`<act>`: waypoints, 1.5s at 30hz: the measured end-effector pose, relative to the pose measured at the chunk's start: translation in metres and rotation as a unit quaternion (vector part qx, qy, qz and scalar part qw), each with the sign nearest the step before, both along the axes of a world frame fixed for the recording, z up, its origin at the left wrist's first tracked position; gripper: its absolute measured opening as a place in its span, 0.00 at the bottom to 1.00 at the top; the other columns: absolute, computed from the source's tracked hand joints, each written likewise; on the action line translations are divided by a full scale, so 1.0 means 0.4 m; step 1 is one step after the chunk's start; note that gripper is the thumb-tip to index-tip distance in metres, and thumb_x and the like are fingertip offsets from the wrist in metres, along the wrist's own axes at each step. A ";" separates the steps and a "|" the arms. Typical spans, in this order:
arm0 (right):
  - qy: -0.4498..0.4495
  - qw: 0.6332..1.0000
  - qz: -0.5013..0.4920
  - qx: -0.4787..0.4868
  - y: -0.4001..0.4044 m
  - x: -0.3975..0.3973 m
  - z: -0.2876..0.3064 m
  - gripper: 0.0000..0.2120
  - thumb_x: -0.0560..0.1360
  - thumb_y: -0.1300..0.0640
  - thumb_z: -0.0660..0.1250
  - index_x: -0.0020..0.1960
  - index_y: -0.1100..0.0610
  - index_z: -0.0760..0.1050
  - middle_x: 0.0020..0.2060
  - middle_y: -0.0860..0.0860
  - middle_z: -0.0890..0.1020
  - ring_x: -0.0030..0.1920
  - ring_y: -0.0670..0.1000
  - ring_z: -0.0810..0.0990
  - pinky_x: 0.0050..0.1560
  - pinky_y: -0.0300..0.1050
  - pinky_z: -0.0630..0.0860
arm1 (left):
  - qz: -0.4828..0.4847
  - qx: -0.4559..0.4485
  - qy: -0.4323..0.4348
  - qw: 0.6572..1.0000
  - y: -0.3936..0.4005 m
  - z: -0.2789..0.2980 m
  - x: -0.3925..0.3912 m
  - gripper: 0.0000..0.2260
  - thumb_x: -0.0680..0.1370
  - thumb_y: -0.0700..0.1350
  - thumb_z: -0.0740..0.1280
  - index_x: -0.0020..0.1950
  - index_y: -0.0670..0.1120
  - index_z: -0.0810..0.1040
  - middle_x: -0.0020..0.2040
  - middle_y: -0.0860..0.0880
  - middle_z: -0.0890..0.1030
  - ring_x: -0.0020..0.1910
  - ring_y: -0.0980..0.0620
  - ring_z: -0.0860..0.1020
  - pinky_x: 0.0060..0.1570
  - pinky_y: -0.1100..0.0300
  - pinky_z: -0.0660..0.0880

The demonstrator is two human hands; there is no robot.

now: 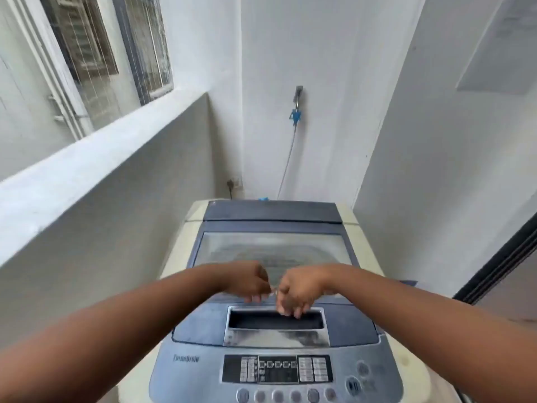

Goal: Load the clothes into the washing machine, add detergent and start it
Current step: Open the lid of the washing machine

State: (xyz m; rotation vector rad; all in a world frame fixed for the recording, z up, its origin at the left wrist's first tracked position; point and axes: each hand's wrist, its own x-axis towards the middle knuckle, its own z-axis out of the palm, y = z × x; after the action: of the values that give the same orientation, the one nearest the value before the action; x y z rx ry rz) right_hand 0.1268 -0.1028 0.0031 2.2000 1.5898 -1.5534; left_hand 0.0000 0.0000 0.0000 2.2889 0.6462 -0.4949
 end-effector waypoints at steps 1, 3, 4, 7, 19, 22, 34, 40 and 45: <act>-0.024 0.999 0.042 -0.008 -0.011 -0.008 -0.022 0.03 0.76 0.61 0.67 0.47 0.57 0.79 0.39 0.51 0.80 0.36 0.46 0.77 0.36 0.38 0.73 | -0.021 -0.006 0.029 0.999 -0.017 -0.024 -0.010 0.10 0.79 0.46 0.61 0.47 0.42 0.78 0.47 0.42 0.83 0.38 0.50 0.77 0.39 0.62 0.73; -0.104 0.986 0.134 -0.002 -0.032 -0.023 -0.051 0.10 0.75 0.54 0.68 0.51 0.61 0.80 0.42 0.54 0.81 0.40 0.50 0.76 0.36 0.42 0.71 | -0.058 0.023 0.071 0.995 -0.045 -0.060 -0.029 0.13 0.79 0.49 0.61 0.48 0.40 0.79 0.48 0.41 0.82 0.39 0.49 0.74 0.41 0.59 0.70; -0.136 0.975 0.173 -0.002 -0.043 -0.035 -0.062 0.14 0.76 0.51 0.67 0.52 0.63 0.79 0.44 0.56 0.81 0.42 0.53 0.76 0.36 0.42 0.69 | -0.073 0.040 0.083 0.993 -0.059 -0.079 -0.039 0.15 0.79 0.51 0.61 0.50 0.40 0.79 0.49 0.41 0.81 0.41 0.48 0.74 0.42 0.58 0.69; -0.156 0.973 0.169 0.011 -0.070 -0.049 -0.080 0.18 0.77 0.48 0.64 0.57 0.62 0.75 0.52 0.57 0.80 0.48 0.56 0.76 0.41 0.45 0.68 | -0.080 0.067 0.090 0.990 -0.090 -0.114 -0.064 0.18 0.79 0.58 0.60 0.51 0.44 0.77 0.50 0.43 0.79 0.48 0.45 0.75 0.47 0.55 0.69; -0.283 0.914 0.093 0.274 -0.111 -0.006 0.182 0.26 0.66 0.41 0.73 0.55 0.47 0.62 0.49 0.49 0.79 0.43 0.51 0.75 0.41 0.46 0.71 | -0.089 0.248 -0.079 0.961 -0.067 0.201 -0.082 0.33 0.66 0.67 0.71 0.64 0.53 0.67 0.55 0.52 0.78 0.48 0.51 0.76 0.47 0.58 0.72; -0.380 0.826 0.085 0.408 -0.048 0.050 0.286 0.27 0.68 0.44 0.69 0.62 0.46 0.62 0.50 0.49 0.81 0.45 0.54 0.79 0.44 0.47 0.73 | -0.065 0.359 -0.135 0.921 0.012 0.298 -0.020 0.26 0.68 0.59 0.72 0.62 0.54 0.68 0.53 0.51 0.79 0.49 0.49 0.78 0.46 0.59 0.72; -0.553 0.569 0.025 0.608 0.123 0.222 0.212 0.27 0.78 0.49 0.60 0.74 0.58 0.64 0.73 0.55 0.67 0.74 0.57 0.64 0.72 0.56 0.58 | -0.007 0.637 -0.341 0.691 0.208 0.316 0.068 0.44 0.73 0.65 0.61 0.78 0.43 0.47 0.78 0.40 0.50 0.77 0.40 0.47 0.74 0.42 0.44; -0.537 0.605 -0.022 0.588 0.244 0.267 0.233 0.27 0.78 0.56 0.60 0.75 0.61 0.61 0.74 0.56 0.64 0.75 0.58 0.62 0.74 0.55 0.54 | 0.062 0.624 -0.359 0.692 0.265 0.294 0.153 0.35 0.78 0.55 0.61 0.78 0.40 0.50 0.78 0.41 0.50 0.77 0.41 0.49 0.75 0.46 0.45; -0.506 0.678 -0.055 0.529 0.321 0.303 0.261 0.27 0.81 0.53 0.52 0.78 0.58 0.52 0.78 0.54 0.55 0.78 0.56 0.52 0.76 0.51 0.45 | 0.090 0.559 -0.318 0.760 0.365 0.249 0.199 0.36 0.77 0.64 0.52 0.78 0.44 0.53 0.78 0.46 0.54 0.77 0.43 0.50 0.74 0.46 0.50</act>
State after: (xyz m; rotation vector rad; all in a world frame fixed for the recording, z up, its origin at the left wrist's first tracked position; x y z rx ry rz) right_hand 0.2481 0.0255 0.1076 2.6231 1.9517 0.9937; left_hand 0.0796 0.1462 0.0995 3.1086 0.9116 1.0545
